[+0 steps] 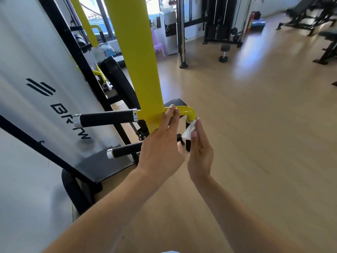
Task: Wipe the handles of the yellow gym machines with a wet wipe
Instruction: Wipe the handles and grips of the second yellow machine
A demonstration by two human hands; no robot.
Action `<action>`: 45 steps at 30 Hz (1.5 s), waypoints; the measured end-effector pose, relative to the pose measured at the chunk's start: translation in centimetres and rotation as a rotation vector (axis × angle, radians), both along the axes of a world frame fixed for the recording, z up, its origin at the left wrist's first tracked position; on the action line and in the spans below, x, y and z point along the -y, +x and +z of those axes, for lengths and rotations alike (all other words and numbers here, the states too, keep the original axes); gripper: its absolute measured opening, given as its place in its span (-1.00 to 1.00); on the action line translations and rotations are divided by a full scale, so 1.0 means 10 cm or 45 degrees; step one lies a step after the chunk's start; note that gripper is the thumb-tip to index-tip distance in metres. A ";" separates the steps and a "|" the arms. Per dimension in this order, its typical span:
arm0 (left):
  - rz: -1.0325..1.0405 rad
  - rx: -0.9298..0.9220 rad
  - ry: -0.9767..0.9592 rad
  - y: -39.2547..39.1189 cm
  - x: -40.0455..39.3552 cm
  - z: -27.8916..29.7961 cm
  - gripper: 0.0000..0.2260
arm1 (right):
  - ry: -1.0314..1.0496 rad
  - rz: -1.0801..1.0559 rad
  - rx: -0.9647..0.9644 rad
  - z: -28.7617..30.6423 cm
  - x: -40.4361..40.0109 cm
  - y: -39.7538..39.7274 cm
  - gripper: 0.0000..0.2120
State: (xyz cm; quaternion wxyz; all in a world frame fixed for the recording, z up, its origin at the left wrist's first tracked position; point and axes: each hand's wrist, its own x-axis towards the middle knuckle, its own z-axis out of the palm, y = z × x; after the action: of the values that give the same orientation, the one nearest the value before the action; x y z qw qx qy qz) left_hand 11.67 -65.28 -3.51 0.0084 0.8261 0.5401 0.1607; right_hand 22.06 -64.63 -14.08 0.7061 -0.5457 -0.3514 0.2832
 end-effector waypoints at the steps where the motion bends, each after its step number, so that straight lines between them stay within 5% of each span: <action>1: 0.002 0.003 0.015 0.00 -0.01 0.00 -0.24 | -0.031 -0.012 0.012 0.01 -0.04 0.01 -0.58; 7: -0.010 -0.011 0.117 0.02 -0.03 -0.02 -0.26 | -0.178 -0.162 0.194 -0.19 -0.22 0.03 -0.52; 19: -0.024 0.045 0.120 0.00 -0.08 -0.07 -0.25 | 0.237 -0.111 0.012 -0.05 0.03 -0.07 -0.71; 24: -0.036 0.054 0.098 -0.01 -0.06 -0.06 -0.26 | 0.086 -0.125 -0.182 -0.03 -0.11 0.04 -0.88; 27: -0.033 0.062 0.098 -0.01 -0.05 -0.06 -0.26 | -0.156 -0.003 0.027 -0.08 -0.18 0.12 -0.66; 35: -0.012 0.077 0.176 -0.01 -0.07 -0.11 -0.27 | -0.199 -0.068 0.431 0.12 -0.31 0.11 -0.89; 40: -0.015 0.053 0.156 0.00 -0.08 -0.10 -0.28 | -0.491 0.019 0.851 -0.26 -0.33 0.15 -0.66; 45: 0.004 0.038 0.175 0.00 -0.12 -0.09 -0.27 | -0.349 -0.042 0.892 0.04 -0.40 0.22 -0.64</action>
State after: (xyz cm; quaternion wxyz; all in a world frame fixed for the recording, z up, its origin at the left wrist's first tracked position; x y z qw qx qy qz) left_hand 11.69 -64.03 -4.43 -0.0406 0.8214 0.5289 0.2096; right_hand 24.30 -60.67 -13.68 0.4679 -0.7046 -0.5215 0.1125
